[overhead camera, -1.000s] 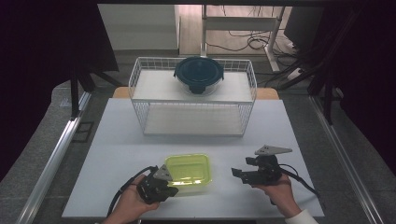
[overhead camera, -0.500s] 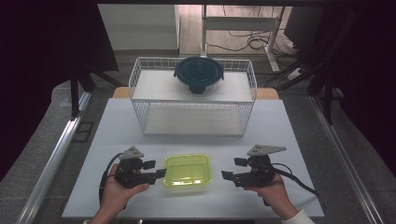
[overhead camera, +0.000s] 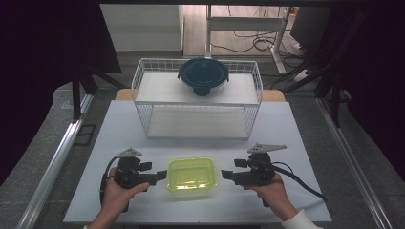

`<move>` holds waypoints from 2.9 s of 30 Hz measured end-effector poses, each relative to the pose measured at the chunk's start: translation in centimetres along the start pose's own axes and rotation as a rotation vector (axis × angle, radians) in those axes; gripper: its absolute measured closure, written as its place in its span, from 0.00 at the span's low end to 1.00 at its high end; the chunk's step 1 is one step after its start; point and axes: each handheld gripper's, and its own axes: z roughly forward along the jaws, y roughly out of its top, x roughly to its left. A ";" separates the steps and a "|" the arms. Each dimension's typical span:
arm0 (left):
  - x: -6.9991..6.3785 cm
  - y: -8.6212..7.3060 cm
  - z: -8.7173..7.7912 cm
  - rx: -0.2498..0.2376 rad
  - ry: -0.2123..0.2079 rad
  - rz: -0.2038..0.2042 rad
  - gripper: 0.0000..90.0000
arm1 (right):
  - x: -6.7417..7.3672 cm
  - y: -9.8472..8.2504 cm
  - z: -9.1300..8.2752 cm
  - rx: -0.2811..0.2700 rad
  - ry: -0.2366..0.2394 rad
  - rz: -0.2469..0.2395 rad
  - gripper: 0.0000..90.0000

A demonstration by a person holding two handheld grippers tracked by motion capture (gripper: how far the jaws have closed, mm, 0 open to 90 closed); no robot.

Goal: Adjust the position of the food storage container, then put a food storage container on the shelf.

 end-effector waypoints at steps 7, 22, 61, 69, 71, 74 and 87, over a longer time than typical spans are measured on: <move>-0.1 -0.2 0.4 0.005 -0.002 -0.016 0.24 | 0.1 0.0 -0.2 0.005 0.013 0.008 0.26; 0.6 0.0 1.4 0.023 -0.089 -0.071 0.25 | -0.5 0.2 1.8 0.051 0.046 0.064 0.32; 2.9 -1.2 4.1 0.068 -0.275 -0.278 0.42 | -2.4 -1.0 6.8 0.098 0.085 0.268 0.48; 2.7 -1.3 4.6 0.090 -0.292 -0.283 0.49 | -3.5 -1.6 6.8 0.085 0.131 0.354 0.58; 2.7 -1.3 4.7 0.105 -0.303 -0.283 0.55 | -3.4 -1.7 7.0 0.094 0.147 0.359 0.62; 2.6 -1.3 4.8 0.116 -0.296 -0.279 0.63 | -3.3 -1.8 7.2 0.104 0.167 0.370 0.68; 2.5 -1.4 4.3 0.078 -0.309 -0.310 0.89 | -2.9 -1.6 6.2 0.083 0.163 0.354 0.86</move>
